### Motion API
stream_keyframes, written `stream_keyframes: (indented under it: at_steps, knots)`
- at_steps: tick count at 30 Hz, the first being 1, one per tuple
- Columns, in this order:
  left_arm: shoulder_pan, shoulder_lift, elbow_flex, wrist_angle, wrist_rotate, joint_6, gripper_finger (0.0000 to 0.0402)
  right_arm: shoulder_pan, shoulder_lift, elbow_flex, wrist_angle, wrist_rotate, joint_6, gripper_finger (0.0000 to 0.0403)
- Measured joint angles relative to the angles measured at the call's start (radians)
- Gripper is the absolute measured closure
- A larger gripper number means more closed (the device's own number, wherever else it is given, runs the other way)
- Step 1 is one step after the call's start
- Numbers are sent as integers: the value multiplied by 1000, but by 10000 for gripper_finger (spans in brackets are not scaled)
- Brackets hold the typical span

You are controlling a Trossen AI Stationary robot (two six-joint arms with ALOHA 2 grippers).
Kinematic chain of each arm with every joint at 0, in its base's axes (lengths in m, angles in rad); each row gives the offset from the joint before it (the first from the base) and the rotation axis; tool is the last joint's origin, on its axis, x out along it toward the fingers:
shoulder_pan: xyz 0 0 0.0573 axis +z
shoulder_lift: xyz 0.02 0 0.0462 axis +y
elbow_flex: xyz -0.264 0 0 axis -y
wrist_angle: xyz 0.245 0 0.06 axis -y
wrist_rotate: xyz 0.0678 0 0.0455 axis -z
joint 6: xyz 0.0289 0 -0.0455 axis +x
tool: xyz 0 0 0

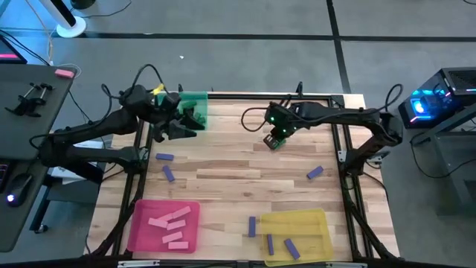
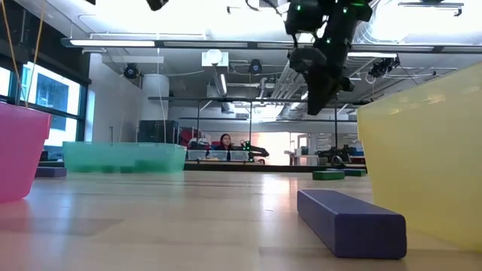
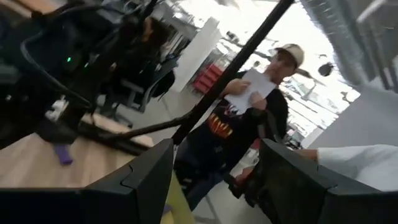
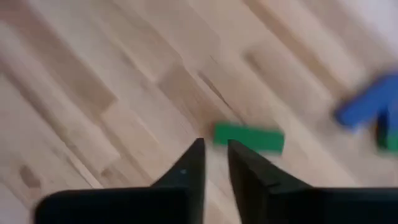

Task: Sort blocks
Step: Put the green block into the green bin

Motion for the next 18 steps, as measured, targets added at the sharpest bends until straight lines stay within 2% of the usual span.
stream_keyframes:
  at_steps: [1, 4, 10, 13, 18]
  knots:
    - [0, 0, 0, -17, -6, 0, 177, -13, 9, 0, -21, -11, 30, 352]
    - [0, 1, 0, -38, -17, 1, 177, -65, 62, -1, -51, -73, 269, 293]
    - [0, -2, 0, -40, 20, 2, 177, -59, 164, -1, -41, -84, 576, 189]
    - [-1, -3, 0, -40, 48, 15, 177, -53, 186, 1, -72, -28, 769, 166]
    - [-1, -3, 0, -40, 75, 101, 177, -49, 238, -1, -63, 35, 1007, 164]
